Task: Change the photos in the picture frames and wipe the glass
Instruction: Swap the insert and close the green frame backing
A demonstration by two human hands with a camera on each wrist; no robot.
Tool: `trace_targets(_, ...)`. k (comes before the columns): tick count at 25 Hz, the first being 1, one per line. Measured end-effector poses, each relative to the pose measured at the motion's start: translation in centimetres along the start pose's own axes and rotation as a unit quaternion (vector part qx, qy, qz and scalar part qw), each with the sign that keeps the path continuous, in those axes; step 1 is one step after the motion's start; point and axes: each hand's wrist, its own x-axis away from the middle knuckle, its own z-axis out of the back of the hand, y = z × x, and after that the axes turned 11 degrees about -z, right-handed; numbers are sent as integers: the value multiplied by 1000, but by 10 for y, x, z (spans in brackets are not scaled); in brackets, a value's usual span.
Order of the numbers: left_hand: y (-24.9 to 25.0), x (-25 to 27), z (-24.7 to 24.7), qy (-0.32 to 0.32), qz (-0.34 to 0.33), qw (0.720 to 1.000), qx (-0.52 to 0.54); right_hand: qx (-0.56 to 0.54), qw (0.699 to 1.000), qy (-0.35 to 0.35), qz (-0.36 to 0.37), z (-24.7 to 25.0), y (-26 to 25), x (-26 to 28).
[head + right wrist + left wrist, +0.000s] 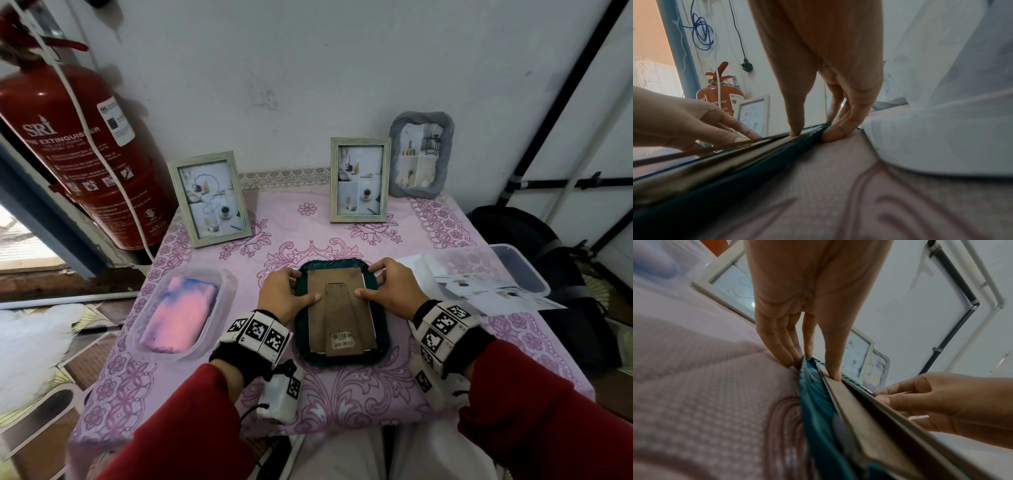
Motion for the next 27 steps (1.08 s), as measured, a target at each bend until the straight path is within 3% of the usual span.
trace_targets(6,-4,2,-3,8,-6,999,39,32,999,-22,21,-3,2,-3)
trace_targets(14,-8,5,-7,1,-20,1000,-13,31,999,12,6,-6,2,-1)
trace_targets(27,-10,5,-5,-16,-28,999,-10,25,999,-27,22,-4,3,-7)
